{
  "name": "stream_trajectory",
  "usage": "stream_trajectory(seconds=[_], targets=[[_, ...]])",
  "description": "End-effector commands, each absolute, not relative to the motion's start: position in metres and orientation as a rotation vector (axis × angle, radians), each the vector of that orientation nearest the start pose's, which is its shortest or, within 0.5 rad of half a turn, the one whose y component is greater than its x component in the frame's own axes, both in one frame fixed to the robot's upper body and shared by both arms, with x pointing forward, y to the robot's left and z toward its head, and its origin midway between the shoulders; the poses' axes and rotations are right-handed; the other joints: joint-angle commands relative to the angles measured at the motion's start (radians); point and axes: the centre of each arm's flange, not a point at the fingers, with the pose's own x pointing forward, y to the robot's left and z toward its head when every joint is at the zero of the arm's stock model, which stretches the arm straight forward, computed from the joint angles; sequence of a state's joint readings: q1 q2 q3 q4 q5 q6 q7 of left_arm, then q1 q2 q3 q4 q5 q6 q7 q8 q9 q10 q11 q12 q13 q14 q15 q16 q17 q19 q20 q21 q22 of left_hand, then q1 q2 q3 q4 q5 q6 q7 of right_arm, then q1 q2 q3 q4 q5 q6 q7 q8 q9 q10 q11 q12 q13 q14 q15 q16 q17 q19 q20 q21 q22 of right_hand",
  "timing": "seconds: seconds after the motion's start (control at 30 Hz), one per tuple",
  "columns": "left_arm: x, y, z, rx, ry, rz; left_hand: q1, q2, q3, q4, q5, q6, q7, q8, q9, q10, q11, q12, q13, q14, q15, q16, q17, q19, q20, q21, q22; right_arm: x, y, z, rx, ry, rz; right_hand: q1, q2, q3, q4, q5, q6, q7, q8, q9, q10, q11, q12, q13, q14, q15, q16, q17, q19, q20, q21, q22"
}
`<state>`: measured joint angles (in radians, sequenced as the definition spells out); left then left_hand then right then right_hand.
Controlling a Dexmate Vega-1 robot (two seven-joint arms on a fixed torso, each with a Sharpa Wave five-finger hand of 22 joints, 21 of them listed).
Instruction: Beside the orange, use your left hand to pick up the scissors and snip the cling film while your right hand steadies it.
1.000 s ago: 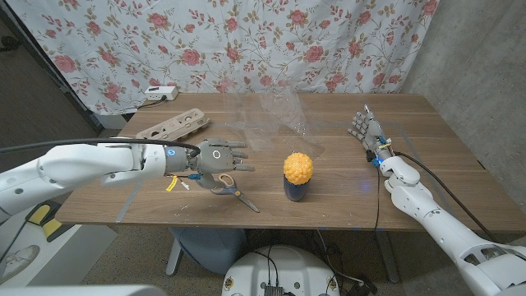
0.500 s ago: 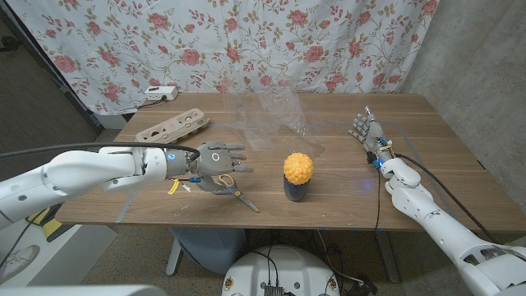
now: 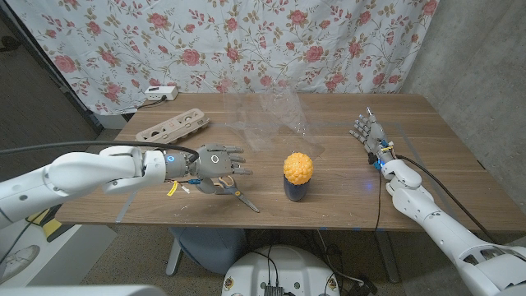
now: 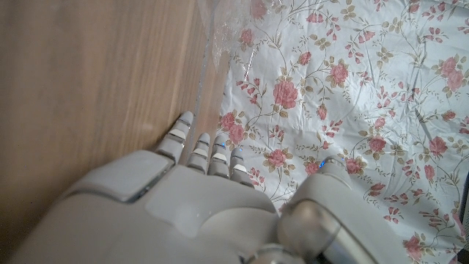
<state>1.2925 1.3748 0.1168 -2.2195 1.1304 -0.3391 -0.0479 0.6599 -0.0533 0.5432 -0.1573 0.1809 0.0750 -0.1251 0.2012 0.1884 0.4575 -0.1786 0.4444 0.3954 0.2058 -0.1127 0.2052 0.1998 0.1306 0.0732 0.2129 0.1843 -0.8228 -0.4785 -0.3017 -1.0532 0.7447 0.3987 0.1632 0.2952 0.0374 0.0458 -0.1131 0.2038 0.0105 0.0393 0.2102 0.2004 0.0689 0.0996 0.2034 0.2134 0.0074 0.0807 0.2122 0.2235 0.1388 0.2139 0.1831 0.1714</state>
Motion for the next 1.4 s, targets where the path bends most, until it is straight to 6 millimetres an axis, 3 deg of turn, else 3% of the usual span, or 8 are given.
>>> stream_trajectory(seconds=[0.03, 0.8, 1.4], targets=[[0.442, 0.236, -0.034, -3.234, 1.346, 0.481, 0.012, 0.001, 0.002, -0.004, 0.002, 0.012, -0.003, 0.003, 0.003, 0.008, -0.002, 0.008, 0.003, 0.009, 0.003, 0.003, 0.001, 0.008, -0.002, 0.007, 0.002, 0.666, -0.355, -0.070, 0.142, -0.577, 0.145, 0.014, -0.003, 0.001, -0.006, -0.004, 0.002, -0.001, -0.002, 0.002, 0.004, -0.003, 0.006, 0.004, -0.004, 0.004, 0.007, -0.001, -0.008, 0.000, 0.003, 0.003], [0.449, 0.241, -0.041, -3.240, 1.276, 0.520, 0.039, 0.005, 0.003, -0.010, 0.003, 0.003, -0.009, -0.003, 0.003, -0.008, -0.004, 0.013, 0.008, 0.002, -0.001, -0.005, -0.001, 0.006, -0.003, 0.003, 0.002, 0.654, -0.347, -0.070, 0.154, -0.625, 0.186, 0.018, -0.003, 0.001, -0.008, -0.005, 0.005, -0.002, -0.002, 0.002, 0.005, -0.001, 0.007, 0.003, -0.003, 0.000, 0.007, -0.002, -0.004, -0.001, 0.007, 0.003], [0.453, 0.238, -0.046, -3.251, 1.262, 0.588, 0.068, 0.009, 0.014, -0.014, 0.006, -0.001, -0.018, -0.004, 0.003, -0.024, -0.010, 0.014, 0.011, -0.006, -0.008, -0.010, -0.001, -0.001, -0.003, -0.001, 0.002, 0.638, -0.325, -0.050, 0.105, -0.680, 0.271, 0.018, -0.002, 0.001, -0.008, -0.007, 0.002, -0.011, -0.003, 0.002, 0.004, -0.002, 0.007, 0.003, -0.010, 0.009, 0.005, -0.002, -0.001, 0.001, 0.008, 0.003]])
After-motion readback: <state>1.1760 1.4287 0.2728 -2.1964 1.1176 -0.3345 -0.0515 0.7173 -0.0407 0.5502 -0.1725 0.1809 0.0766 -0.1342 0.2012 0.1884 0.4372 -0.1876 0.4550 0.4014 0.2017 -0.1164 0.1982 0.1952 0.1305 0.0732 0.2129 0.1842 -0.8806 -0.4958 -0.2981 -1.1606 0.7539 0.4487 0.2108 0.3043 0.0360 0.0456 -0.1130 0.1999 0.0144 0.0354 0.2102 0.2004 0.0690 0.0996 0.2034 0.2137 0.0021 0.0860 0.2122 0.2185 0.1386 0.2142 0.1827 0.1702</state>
